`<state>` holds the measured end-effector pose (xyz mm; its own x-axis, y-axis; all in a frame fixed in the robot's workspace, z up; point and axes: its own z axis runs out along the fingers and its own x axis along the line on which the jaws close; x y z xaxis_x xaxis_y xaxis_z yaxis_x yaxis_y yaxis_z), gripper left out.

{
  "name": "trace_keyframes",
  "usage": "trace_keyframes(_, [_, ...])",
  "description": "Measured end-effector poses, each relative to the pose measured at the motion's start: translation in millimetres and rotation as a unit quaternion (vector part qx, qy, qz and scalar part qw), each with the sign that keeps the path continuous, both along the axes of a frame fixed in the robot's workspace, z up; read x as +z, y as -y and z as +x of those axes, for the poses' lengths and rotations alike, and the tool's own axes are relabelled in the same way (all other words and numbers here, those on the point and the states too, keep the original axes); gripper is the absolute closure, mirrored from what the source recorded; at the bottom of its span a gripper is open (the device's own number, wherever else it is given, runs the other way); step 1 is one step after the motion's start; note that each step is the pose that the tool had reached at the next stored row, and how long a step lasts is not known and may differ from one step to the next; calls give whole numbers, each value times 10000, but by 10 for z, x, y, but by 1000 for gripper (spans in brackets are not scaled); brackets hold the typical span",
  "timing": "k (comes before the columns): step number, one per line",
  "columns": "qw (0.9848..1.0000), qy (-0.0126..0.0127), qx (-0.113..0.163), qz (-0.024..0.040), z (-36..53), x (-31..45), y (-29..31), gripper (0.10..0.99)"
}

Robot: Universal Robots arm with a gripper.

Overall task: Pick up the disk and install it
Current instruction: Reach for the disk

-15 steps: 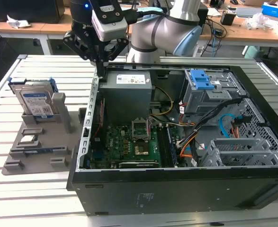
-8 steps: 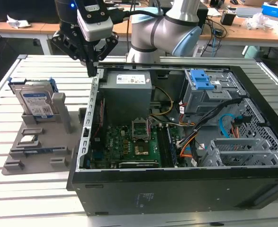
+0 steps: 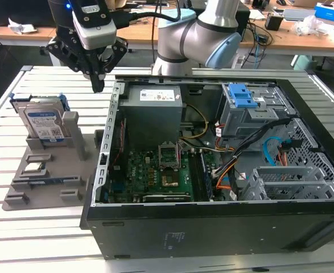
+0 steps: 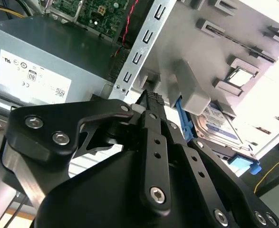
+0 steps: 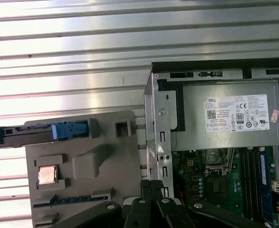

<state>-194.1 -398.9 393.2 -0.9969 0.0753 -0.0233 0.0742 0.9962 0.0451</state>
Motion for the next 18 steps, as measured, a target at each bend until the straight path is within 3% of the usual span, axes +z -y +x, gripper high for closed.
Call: trace_keyframes(18, [10000, 0, 0, 0, -307, -2, 0, 980])
